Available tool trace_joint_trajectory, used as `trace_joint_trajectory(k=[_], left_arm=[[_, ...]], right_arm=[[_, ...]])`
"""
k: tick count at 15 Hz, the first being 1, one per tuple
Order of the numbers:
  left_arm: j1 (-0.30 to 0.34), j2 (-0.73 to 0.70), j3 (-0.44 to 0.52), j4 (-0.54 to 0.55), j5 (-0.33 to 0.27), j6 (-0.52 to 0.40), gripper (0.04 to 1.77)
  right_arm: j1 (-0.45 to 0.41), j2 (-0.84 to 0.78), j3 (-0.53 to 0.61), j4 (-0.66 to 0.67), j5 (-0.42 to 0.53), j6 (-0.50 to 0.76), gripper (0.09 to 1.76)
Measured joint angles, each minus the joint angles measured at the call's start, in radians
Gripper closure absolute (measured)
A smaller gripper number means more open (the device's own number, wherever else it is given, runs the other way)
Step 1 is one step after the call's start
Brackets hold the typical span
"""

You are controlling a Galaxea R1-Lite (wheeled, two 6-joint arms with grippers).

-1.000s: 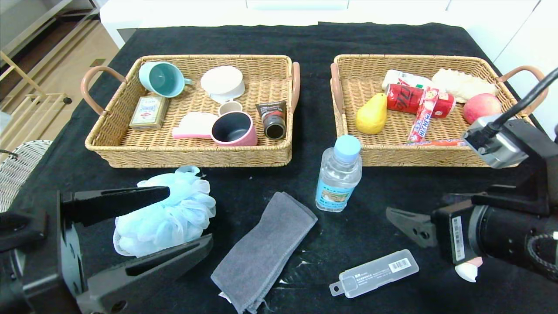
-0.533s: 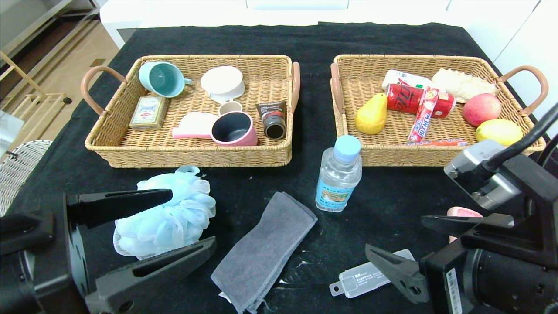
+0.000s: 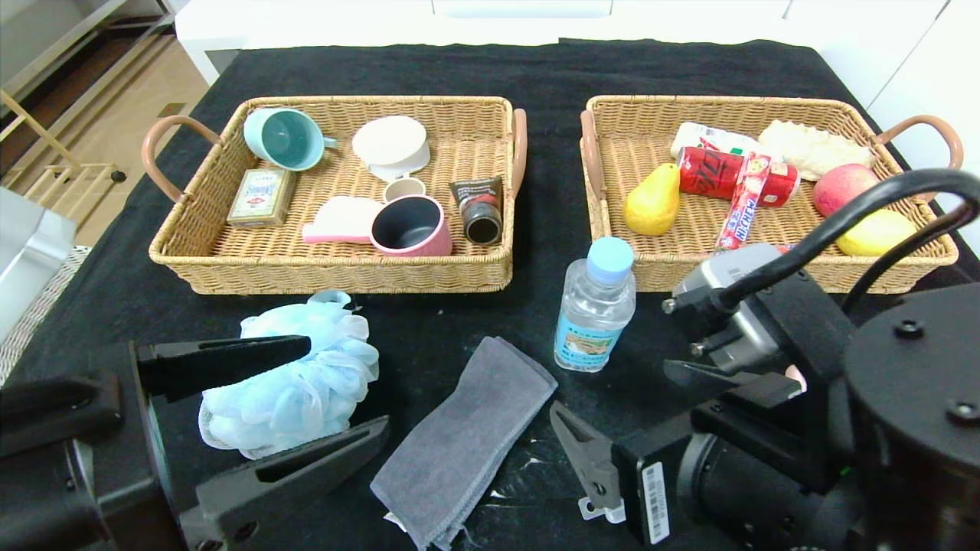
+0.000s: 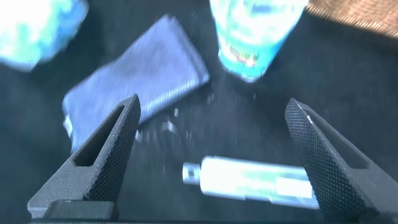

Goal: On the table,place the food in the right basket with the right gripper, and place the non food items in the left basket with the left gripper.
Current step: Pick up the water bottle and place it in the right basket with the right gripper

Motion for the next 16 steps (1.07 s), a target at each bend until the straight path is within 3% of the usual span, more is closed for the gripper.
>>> trace_joint_trajectory(k=[4, 6, 10, 16], left_arm=[[0.0, 0.002, 0.001, -0.002, 0.001, 0.0, 0.09], [-0.001, 0.003, -0.002, -0.002, 0.029, 0.001, 0.09], [-0.003, 0.002, -0.009, -0.007, 0.042, 0.009, 0.09], [-0.003, 0.0, -0.009, -0.004, 0.043, 0.01, 0.09]], right_arm=[[0.006, 0.069, -0.014, -0.095, -0.093, 0.008, 0.15], [0.004, 0.096, -0.039, -0.104, -0.141, 0.009, 0.15], [-0.013, 0.154, -0.072, -0.194, -0.191, 0.007, 0.15], [-0.054, 0.208, -0.105, -0.205, -0.241, 0.0, 0.15]])
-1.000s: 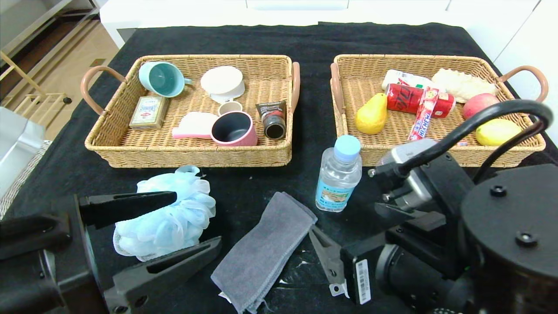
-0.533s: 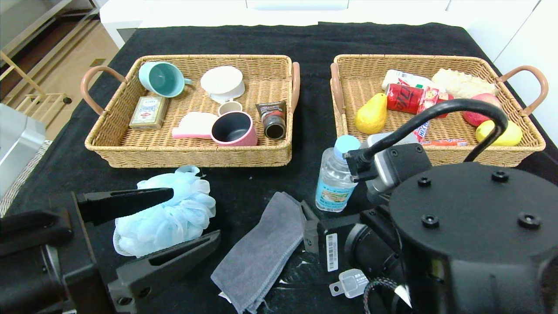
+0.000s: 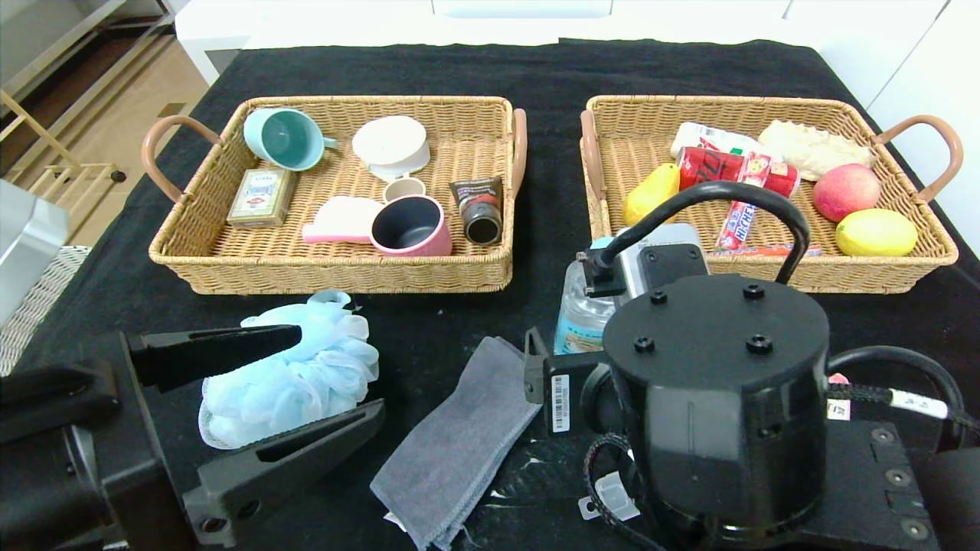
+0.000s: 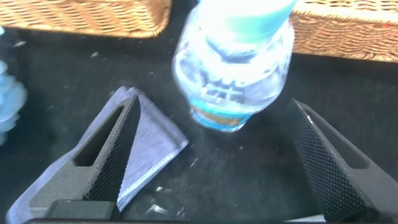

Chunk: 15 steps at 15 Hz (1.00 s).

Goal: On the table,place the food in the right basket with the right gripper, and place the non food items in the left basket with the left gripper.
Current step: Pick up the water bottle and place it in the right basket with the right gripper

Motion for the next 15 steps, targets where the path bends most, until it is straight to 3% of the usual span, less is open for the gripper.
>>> trace_joint_trajectory(k=[15], left_arm=[[0.0, 0.0, 0.001, 0.002, 0.0, 0.001, 0.09]], right_arm=[[-0.076, 0.091, -0.066, -0.124, -0.054, -0.063, 0.14]])
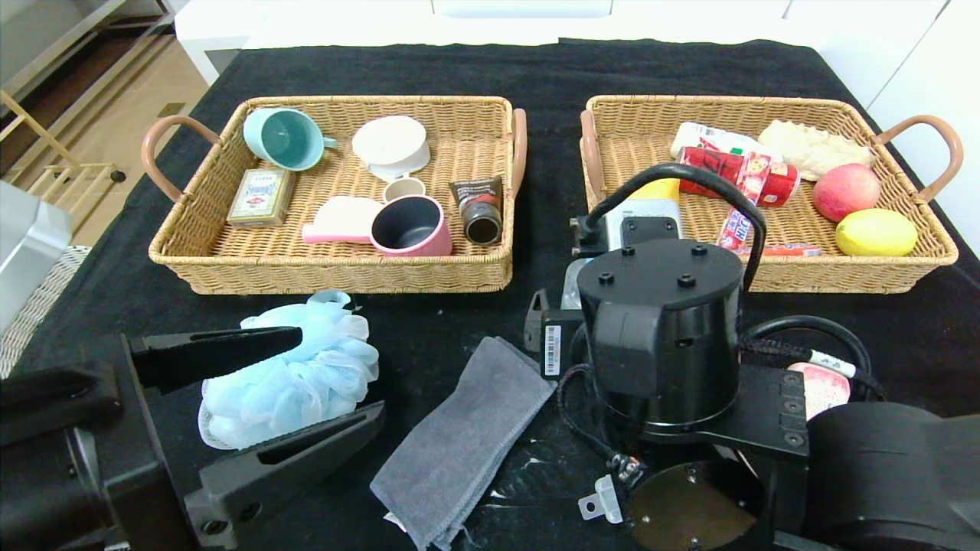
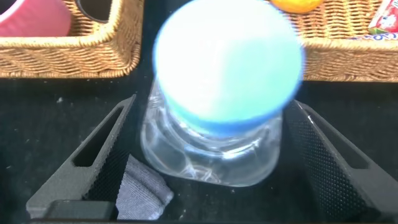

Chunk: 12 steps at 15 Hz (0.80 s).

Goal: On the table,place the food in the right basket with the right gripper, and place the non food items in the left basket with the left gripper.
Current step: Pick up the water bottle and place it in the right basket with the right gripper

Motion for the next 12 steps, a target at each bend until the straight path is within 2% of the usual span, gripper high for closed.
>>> trace_joint_trajectory(k=[6, 8, 10, 12], left_arm=[[0.0, -0.002, -0.001, 0.0, 0.0, 0.0, 0.09], [0.0, -0.003, -0.001, 0.0, 0.0, 0.0, 0.09], [0.0, -0.003, -0.002, 0.0, 0.0, 0.0, 0.09], [0.0, -0.003, -0.002, 0.0, 0.0, 0.0, 0.09]], right_arm=[[-0.003, 0.02, -0.011, -0.027, -0.003, -0.001, 0.14], [-0.007, 0.024, -0.017, -0.027, -0.004, -0.002, 0.49], [-0.012, 0.025, -0.019, -0.026, -0.003, -0.009, 0.75], [-0.017, 0.025, -0.019, -0.025, -0.002, -0.01, 0.82]])
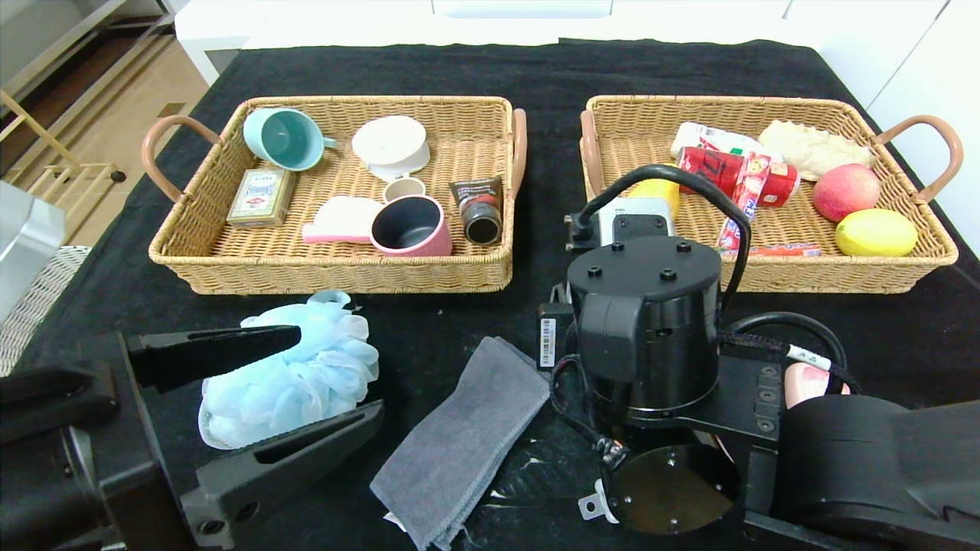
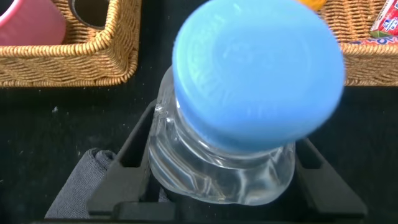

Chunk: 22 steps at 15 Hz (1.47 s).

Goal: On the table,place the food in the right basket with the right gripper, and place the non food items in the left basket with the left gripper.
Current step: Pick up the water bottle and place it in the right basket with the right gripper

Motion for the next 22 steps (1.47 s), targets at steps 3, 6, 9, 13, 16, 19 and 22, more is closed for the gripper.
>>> trace_joint_trajectory(k=[3, 6, 9, 13, 16, 19, 22], left_arm=[[0.0, 0.0, -0.001, 0.0, 0.0, 0.0, 0.09], [0.0, 0.0, -0.001, 0.0, 0.0, 0.0, 0.09], [0.0, 0.0, 0.0, -0.001, 0.0, 0.0, 0.09], [0.0, 0.0, 0.0, -0.001, 0.0, 0.0, 0.09], [0.0, 0.0, 0.001, -0.001, 0.001, 0.001, 0.09], [0.003, -0.001, 0.001, -0.003, 0.001, 0.003, 0.09], [0.003, 0.001, 0.003, -0.003, 0.001, 0.003, 0.09]], right_arm=[[-0.005, 0.0, 0.003, 0.002, 0.0, -0.001, 0.84], [-0.005, 0.0, 0.007, 0.003, 0.0, -0.001, 0.84], [-0.005, 0.0, 0.007, 0.004, 0.0, -0.008, 0.84], [0.003, -0.005, 0.007, 0.009, 0.0, -0.011, 0.84], [0.017, -0.035, 0.013, 0.017, 0.001, -0.026, 0.85], [0.02, -0.087, 0.017, 0.041, 0.001, -0.034, 0.85], [0.014, -0.131, 0.012, 0.047, 0.001, -0.051, 0.85]])
